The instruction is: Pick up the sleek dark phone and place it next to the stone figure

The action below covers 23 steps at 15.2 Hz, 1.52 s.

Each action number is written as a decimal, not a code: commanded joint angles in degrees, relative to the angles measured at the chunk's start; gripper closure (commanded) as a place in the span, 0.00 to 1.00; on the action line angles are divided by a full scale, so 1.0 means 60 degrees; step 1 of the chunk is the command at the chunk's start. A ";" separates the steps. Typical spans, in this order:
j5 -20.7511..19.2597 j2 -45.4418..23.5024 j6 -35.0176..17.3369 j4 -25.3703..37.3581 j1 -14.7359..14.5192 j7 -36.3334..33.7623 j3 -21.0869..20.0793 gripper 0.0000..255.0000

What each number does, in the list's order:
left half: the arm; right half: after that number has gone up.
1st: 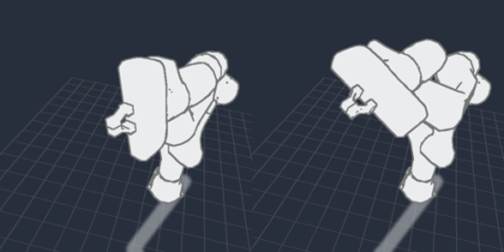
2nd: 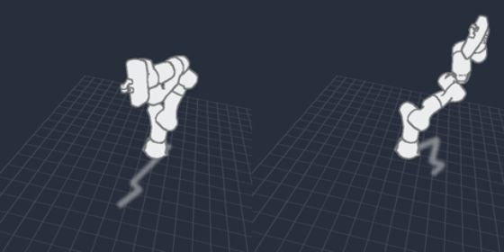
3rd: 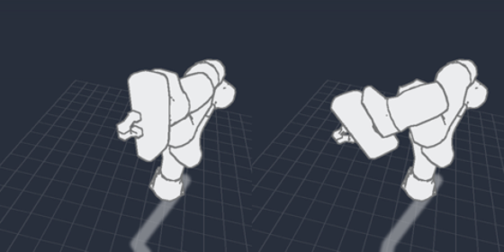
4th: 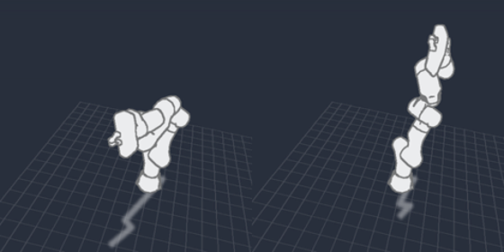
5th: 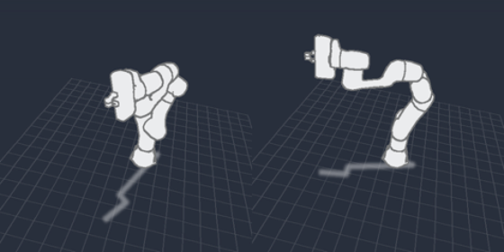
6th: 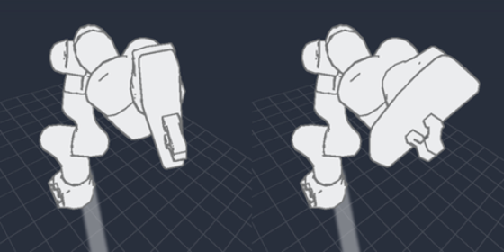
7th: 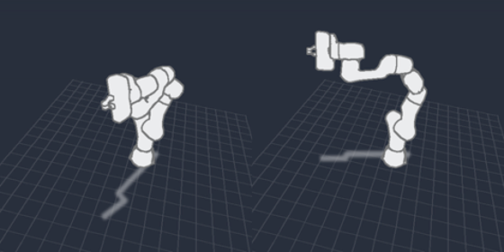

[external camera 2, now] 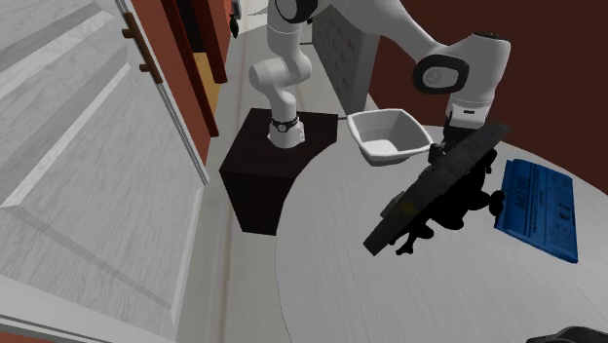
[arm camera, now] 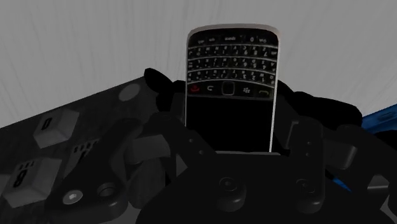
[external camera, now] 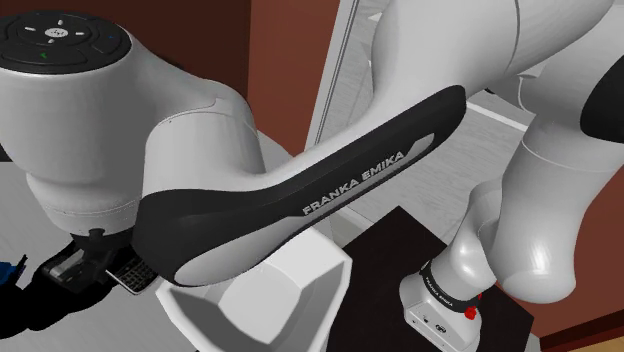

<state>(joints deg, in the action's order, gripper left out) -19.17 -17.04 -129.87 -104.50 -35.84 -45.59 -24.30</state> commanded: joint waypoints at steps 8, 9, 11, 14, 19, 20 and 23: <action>-0.0453 -0.0721 -0.0945 -0.0509 -0.0136 -0.0394 0.0212 1.00; -0.0461 -0.0736 -0.0969 -0.0518 -0.0150 -0.0402 0.0229 1.00; -0.0456 -0.0735 -0.0970 -0.0518 -0.0158 -0.0399 0.0238 1.00; -0.0447 -0.0732 -0.0972 -0.0519 -0.0173 -0.0394 0.0255 1.00; -0.0426 -0.0697 -0.0915 -0.0519 -0.0245 -0.0456 0.0231 0.00; -0.0427 -0.0649 -0.0941 -0.0599 -0.0259 -0.0499 0.0219 0.00; -0.0291 -0.0499 -0.0766 -0.0520 -0.0141 -0.0297 0.0187 0.00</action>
<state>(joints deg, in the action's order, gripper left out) -21.44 -20.47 -135.20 -107.69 -37.04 -47.98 -23.07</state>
